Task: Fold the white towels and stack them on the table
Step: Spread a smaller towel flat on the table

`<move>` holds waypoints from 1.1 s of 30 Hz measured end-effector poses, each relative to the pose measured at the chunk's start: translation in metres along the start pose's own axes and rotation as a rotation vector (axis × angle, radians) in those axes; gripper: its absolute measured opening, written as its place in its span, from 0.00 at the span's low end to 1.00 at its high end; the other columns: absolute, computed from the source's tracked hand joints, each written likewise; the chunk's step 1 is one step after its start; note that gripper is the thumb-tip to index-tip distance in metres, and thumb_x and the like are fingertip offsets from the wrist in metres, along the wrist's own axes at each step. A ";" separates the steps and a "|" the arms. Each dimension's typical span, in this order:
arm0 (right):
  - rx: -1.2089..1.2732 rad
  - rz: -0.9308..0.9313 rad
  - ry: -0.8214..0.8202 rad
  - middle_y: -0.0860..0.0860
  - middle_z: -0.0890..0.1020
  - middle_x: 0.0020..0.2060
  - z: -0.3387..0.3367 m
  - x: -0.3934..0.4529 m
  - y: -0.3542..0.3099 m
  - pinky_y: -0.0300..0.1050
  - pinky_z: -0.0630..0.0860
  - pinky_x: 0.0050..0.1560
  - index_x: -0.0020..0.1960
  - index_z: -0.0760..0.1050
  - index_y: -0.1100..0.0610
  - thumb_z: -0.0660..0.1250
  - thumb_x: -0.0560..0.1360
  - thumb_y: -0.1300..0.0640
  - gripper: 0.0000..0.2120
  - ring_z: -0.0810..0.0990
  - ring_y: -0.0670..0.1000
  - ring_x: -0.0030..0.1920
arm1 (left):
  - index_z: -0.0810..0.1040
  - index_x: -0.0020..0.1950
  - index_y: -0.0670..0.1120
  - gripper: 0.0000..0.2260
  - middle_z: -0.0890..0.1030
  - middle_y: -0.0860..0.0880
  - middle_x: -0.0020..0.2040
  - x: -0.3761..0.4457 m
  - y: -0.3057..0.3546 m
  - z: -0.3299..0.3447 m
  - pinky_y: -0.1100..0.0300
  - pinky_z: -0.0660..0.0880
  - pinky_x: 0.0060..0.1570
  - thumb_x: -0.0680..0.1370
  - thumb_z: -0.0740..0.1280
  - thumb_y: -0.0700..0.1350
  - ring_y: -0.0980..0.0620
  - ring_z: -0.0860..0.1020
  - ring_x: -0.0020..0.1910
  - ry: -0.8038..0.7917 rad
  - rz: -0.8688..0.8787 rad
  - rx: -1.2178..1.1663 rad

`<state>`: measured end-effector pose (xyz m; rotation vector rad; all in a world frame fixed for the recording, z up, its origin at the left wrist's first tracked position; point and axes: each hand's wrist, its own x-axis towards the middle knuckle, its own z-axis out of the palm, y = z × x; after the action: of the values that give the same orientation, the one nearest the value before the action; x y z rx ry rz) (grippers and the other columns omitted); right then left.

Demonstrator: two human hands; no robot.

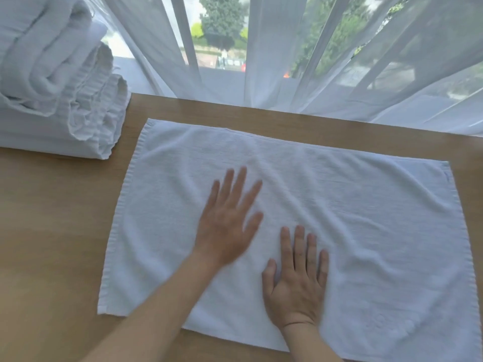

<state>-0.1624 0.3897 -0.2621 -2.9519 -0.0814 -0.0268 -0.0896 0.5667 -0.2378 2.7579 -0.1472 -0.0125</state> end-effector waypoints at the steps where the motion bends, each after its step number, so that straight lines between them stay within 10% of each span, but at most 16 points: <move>1: 0.002 0.002 -0.007 0.54 0.59 0.80 -0.001 0.000 0.000 0.64 0.54 0.77 0.80 0.59 0.52 0.55 0.76 0.45 0.33 0.56 0.56 0.80 | 0.57 0.82 0.51 0.27 0.52 0.45 0.83 -0.034 0.006 0.007 0.43 0.50 0.79 0.83 0.53 0.57 0.44 0.50 0.82 -0.042 -0.028 0.022; 10: 0.001 0.029 -0.082 0.53 0.57 0.80 -0.008 0.001 -0.003 0.61 0.50 0.78 0.81 0.57 0.51 0.52 0.77 0.44 0.33 0.54 0.56 0.80 | 0.49 0.83 0.51 0.33 0.45 0.48 0.83 -0.126 -0.103 -0.041 0.43 0.47 0.79 0.81 0.46 0.64 0.47 0.43 0.82 -0.084 -0.526 0.108; 17: -0.001 0.038 -0.083 0.52 0.56 0.81 -0.007 0.001 -0.004 0.61 0.50 0.78 0.81 0.56 0.50 0.51 0.78 0.44 0.33 0.53 0.55 0.80 | 0.52 0.82 0.54 0.30 0.49 0.48 0.83 -0.046 -0.066 -0.020 0.44 0.47 0.79 0.82 0.49 0.63 0.46 0.45 0.82 -0.143 -0.011 0.169; 23: -0.008 0.033 -0.068 0.52 0.55 0.81 -0.003 0.000 -0.003 0.60 0.50 0.79 0.81 0.55 0.50 0.52 0.78 0.44 0.33 0.51 0.55 0.81 | 0.44 0.83 0.53 0.34 0.41 0.49 0.83 0.011 -0.120 -0.036 0.48 0.37 0.78 0.79 0.43 0.66 0.48 0.38 0.81 -0.114 -0.385 0.156; 28: -0.005 0.032 -0.036 0.52 0.56 0.81 -0.002 -0.001 -0.002 0.61 0.52 0.78 0.81 0.56 0.50 0.52 0.77 0.45 0.33 0.52 0.54 0.81 | 0.48 0.83 0.56 0.31 0.45 0.50 0.83 0.038 -0.069 -0.021 0.48 0.38 0.79 0.81 0.43 0.66 0.48 0.41 0.81 -0.107 -0.028 0.164; 33: -0.010 0.029 -0.032 0.52 0.56 0.81 -0.001 0.000 -0.002 0.60 0.52 0.78 0.81 0.56 0.50 0.53 0.77 0.45 0.32 0.52 0.54 0.81 | 0.46 0.83 0.55 0.30 0.43 0.51 0.83 0.050 -0.086 -0.014 0.48 0.36 0.78 0.83 0.45 0.63 0.50 0.40 0.81 -0.112 -0.285 0.169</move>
<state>-0.1621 0.3919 -0.2604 -2.9636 -0.0427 0.0248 -0.0310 0.6460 -0.2558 2.9228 0.2268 -0.2404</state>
